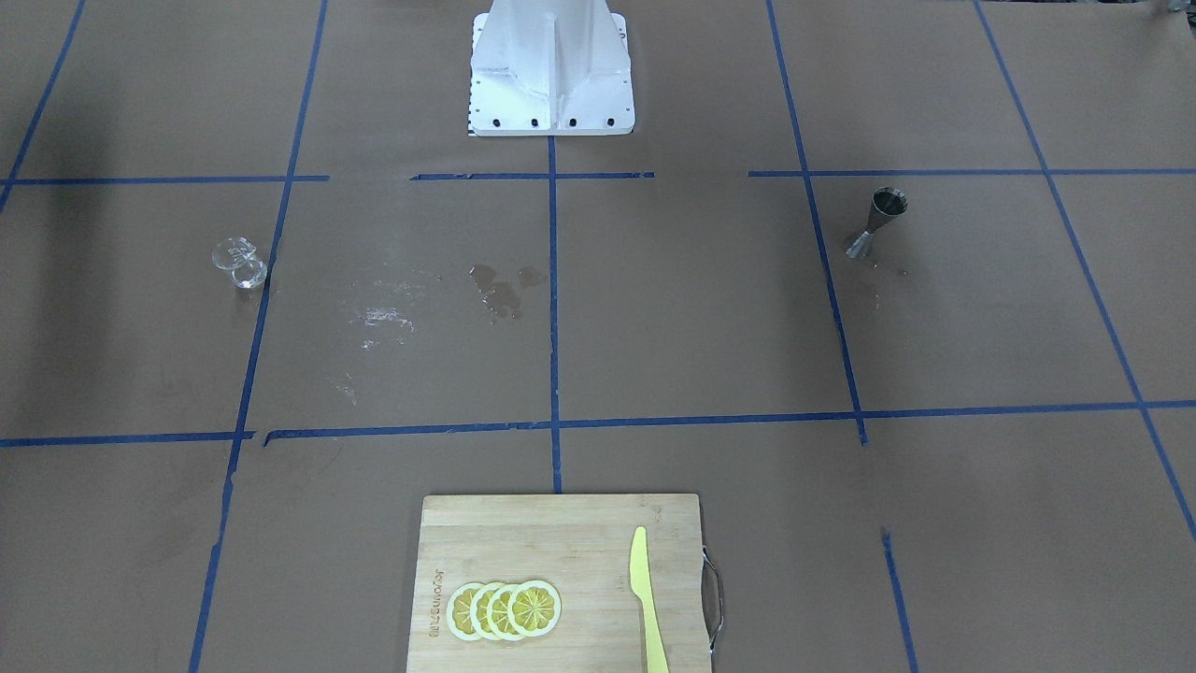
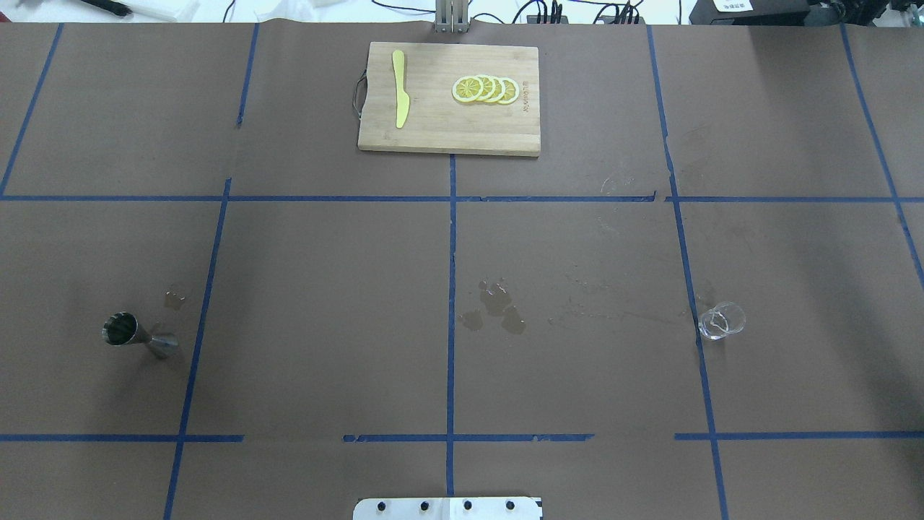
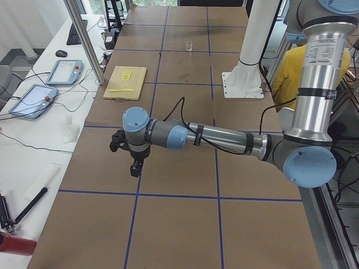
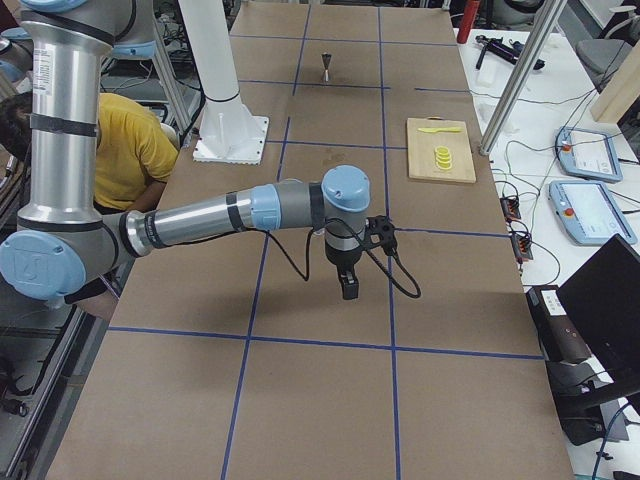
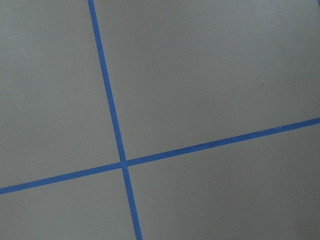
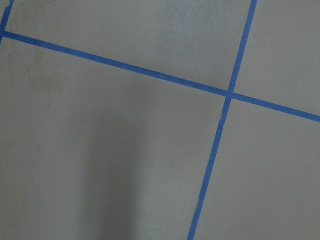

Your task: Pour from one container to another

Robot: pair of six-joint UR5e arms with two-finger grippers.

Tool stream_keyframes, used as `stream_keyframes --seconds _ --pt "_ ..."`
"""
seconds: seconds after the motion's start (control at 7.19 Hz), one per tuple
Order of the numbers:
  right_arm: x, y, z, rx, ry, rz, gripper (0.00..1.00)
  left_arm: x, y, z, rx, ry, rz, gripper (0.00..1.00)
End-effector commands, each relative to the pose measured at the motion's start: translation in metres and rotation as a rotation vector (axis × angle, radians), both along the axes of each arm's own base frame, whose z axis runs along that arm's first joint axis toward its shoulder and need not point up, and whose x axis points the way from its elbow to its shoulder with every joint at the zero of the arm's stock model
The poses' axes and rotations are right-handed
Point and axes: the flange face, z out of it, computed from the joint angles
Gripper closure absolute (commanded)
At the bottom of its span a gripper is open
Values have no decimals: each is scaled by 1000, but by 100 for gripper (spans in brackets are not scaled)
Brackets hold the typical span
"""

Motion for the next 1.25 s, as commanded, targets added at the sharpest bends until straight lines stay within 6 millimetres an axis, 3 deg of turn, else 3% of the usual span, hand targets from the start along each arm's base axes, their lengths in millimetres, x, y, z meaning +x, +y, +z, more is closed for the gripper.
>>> stream_keyframes --seconds 0.0,0.14,0.28,0.42,0.56,0.83,0.97,1.11 --pt "33 -6 -5 -20 -13 -77 0 -63 11 4 -121 -2 -31 0" --pt "31 1 15 -52 -16 -79 0 -85 15 -33 -194 5 -68 0" --pt "31 -8 33 -25 -15 -78 0 -99 36 -60 -171 -3 -93 0" --pt "29 -11 44 -35 -42 -53 0 -96 63 -36 -207 1 -91 0" --pt "17 -15 38 -100 -85 13 0 -91 62 -37 -195 -3 -82 0" --pt "-9 -14 43 -43 -61 -24 0 -67 55 -23 -207 -5 -36 0" --pt "-7 -19 35 -39 -40 13 0 -65 46 2 -215 -2 -32 0" --pt "-34 -24 32 -50 -39 -27 0 -66 36 24 -136 -1 -37 0"
